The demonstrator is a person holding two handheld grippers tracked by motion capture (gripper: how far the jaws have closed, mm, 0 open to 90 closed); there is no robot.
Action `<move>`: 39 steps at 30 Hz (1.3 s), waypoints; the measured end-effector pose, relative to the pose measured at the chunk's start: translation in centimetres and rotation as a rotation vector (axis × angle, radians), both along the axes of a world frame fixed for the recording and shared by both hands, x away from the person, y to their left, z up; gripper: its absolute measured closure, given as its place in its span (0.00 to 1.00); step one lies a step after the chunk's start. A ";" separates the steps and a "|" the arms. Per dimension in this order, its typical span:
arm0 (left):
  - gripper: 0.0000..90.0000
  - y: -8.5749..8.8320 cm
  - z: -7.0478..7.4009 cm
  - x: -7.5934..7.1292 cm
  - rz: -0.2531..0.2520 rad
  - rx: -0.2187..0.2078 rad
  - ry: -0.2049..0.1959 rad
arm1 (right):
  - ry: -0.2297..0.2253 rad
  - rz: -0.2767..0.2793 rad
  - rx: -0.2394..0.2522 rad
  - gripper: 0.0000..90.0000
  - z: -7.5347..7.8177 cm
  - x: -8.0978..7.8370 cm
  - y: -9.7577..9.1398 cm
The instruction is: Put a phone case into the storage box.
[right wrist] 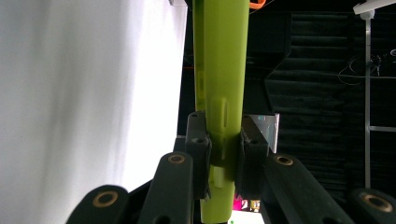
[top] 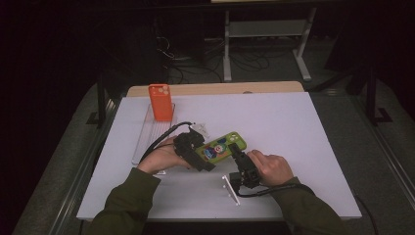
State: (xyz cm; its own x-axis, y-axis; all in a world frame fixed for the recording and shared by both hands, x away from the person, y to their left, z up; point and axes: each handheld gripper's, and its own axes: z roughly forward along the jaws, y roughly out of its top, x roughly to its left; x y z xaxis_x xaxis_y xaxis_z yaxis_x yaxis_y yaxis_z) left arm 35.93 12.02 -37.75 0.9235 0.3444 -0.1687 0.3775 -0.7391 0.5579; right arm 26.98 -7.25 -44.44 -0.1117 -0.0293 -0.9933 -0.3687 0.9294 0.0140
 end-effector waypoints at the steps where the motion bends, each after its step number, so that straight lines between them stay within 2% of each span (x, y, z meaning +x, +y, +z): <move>1: 0.15 0.0 0.0 0.0 -0.003 0.003 -0.001 | 0.001 0.001 0.000 0.86 0.0 0.0 0.0; 8: 0.16 -0.1 -0.1 -0.2 -0.004 0.034 -0.012 | 0.009 0.017 -0.009 0.85 -0.1 -0.2 0.1; 10: 0.17 0.0 0.0 -0.2 -0.001 0.033 -0.018 | 0.003 0.024 -0.003 0.84 -0.2 -0.1 0.0; 13: 0.17 0.0 0.2 -0.2 0.005 0.031 -0.027 | 0.018 0.020 -0.006 0.83 0.0 -0.1 -0.1; 16: 0.17 0.2 0.3 -0.3 0.021 0.024 -0.035 | 0.024 0.017 0.007 0.77 0.0 0.0 -0.2; 20: 0.17 0.4 0.4 -0.2 0.039 0.015 -0.039 | 0.034 0.014 0.027 0.73 -0.1 0.0 -0.5; 23: 0.17 0.6 0.5 -0.3 0.051 0.018 -0.046 | 0.060 0.009 0.041 0.64 0.3 0.1 -0.8; 24: 0.17 0.6 0.5 -0.3 0.061 0.017 -0.053 | 0.072 0.003 0.061 0.62 0.3 0.1 -0.9; 25: 0.18 0.6 0.5 -0.3 0.070 0.018 -0.053 | 0.092 -0.001 0.052 0.60 0.5 0.1 -1.1; 29: 0.18 0.8 0.5 -0.3 0.085 0.016 -0.062 | 0.146 -0.018 0.083 0.53 0.8 0.2 -2.2; 31: 0.18 0.7 0.5 -0.4 0.098 0.010 -0.063 | 0.180 -0.034 0.119 0.51 1.1 0.2 -2.7; 32: 0.18 0.7 0.4 -0.5 0.105 0.010 -0.071 | 0.213 -0.048 0.152 0.50 1.2 0.2 -3.0; 34: 0.18 0.8 0.5 -0.6 0.094 0.037 -0.087 | 0.274 -0.067 0.206 0.49 1.8 0.4 -3.6; 35: 0.18 0.8 0.4 -0.6 0.104 0.028 -0.093 | 0.318 -0.083 0.277 0.48 2.1 0.5 -3.9; 37: 0.18 0.6 0.2 -0.9 0.136 0.001 -0.083 | 0.384 -0.106 0.341 0.47 2.7 0.9 -4.4; 38: 0.18 0.7 0.2 -0.8 0.115 0.024 -0.097 | 0.426 -0.125 0.393 0.46 2.9 1.0 -4.5; 39: 0.18 0.6 0.0 -0.9 0.133 0.010 -0.096 | 0.508 -0.144 0.464 0.44 3.2 1.2 -4.6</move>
State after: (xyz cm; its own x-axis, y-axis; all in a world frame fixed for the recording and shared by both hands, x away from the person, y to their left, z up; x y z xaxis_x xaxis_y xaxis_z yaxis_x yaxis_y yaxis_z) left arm 34.98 12.60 -37.73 0.8814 0.4659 -0.0782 0.4179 -0.6915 0.5892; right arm 28.15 -11.89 -41.25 -0.5362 0.4350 -0.7233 -0.0848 0.8249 0.5589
